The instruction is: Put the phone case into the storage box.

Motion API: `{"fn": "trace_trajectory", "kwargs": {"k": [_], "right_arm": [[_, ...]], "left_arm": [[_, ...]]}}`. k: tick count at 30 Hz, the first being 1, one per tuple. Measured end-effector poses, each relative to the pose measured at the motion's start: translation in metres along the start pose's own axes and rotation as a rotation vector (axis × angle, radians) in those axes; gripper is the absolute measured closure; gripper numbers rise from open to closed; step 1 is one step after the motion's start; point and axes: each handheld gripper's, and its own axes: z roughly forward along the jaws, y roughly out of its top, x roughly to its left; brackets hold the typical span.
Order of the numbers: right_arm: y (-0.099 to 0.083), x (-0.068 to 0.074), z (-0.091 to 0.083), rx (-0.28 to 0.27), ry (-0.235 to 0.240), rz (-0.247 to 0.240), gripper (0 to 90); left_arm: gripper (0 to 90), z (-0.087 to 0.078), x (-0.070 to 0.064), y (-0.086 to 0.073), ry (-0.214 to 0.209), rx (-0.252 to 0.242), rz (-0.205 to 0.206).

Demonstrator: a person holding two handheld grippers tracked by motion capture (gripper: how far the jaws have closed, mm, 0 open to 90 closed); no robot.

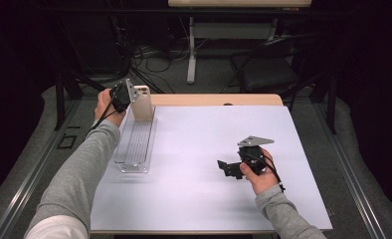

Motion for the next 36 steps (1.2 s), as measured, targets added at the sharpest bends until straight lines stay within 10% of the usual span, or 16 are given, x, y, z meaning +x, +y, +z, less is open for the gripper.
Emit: {"fn": "trace_trajectory", "kwargs": {"k": [36], "right_arm": [[-0.0027, -0.0016, 0.0005, 0.012, -0.008, 0.004, 4.8]], "left_arm": [[45.0, 0.0013, 0.0067, -0.0017, 0.005, -0.028, -0.085]]}}
